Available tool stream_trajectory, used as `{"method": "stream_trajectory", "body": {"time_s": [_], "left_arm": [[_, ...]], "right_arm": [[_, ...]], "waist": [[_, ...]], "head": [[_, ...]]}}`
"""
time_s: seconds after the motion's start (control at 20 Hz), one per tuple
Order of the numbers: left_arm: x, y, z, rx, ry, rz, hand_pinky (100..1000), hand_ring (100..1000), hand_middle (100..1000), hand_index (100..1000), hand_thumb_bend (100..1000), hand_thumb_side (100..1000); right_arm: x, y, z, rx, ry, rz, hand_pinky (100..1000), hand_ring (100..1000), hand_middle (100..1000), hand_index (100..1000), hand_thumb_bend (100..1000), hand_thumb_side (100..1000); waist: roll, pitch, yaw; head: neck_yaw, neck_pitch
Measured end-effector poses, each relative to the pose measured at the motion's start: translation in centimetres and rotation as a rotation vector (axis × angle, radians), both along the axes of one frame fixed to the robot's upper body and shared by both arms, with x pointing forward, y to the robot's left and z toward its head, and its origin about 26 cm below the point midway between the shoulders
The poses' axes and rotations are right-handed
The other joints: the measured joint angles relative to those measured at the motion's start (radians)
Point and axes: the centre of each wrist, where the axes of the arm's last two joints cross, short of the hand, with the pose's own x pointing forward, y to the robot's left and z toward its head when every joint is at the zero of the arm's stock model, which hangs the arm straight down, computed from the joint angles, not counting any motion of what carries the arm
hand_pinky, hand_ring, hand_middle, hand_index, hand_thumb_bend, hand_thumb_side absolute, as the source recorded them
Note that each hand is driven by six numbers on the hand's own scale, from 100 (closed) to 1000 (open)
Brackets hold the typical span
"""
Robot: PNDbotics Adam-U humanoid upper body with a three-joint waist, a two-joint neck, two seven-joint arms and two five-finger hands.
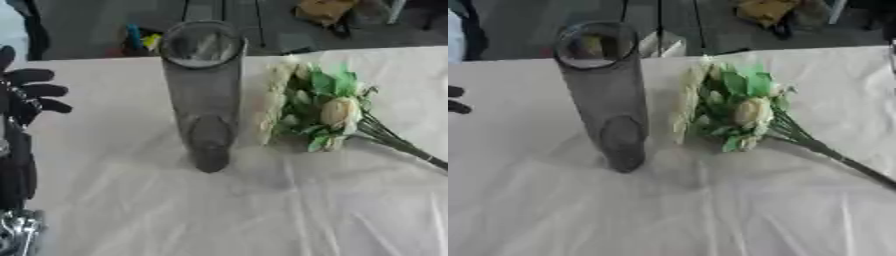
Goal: Arrange flowers into the vase.
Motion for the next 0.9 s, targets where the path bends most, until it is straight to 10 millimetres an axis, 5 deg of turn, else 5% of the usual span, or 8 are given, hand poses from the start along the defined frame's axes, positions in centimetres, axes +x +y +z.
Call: {"method": "stream_trajectory", "body": {"time_s": [0.55,0.9], "left_arm": [[-0.1,0.1,-0.2,-0.001,0.012,-0.004,515,620,652,932,100,1000],[-0.1,0.1,-0.3,0.004,0.017,-0.010,514,620,652,932,100,1000]], "right_arm": [[-0.6,0.0,3.0,-0.219,0.096,-0.147,744,768,729,825,100,1000],[1.6,-0.8,3.4,-0.360,0.231,-0.210,762,802,769,918,100,1000]], "waist": [[0.000,-0.001,0.006],[0.000,-0.006,0.017]], "head": [[-0.010,0.000],[-0.016,0.001]]}}
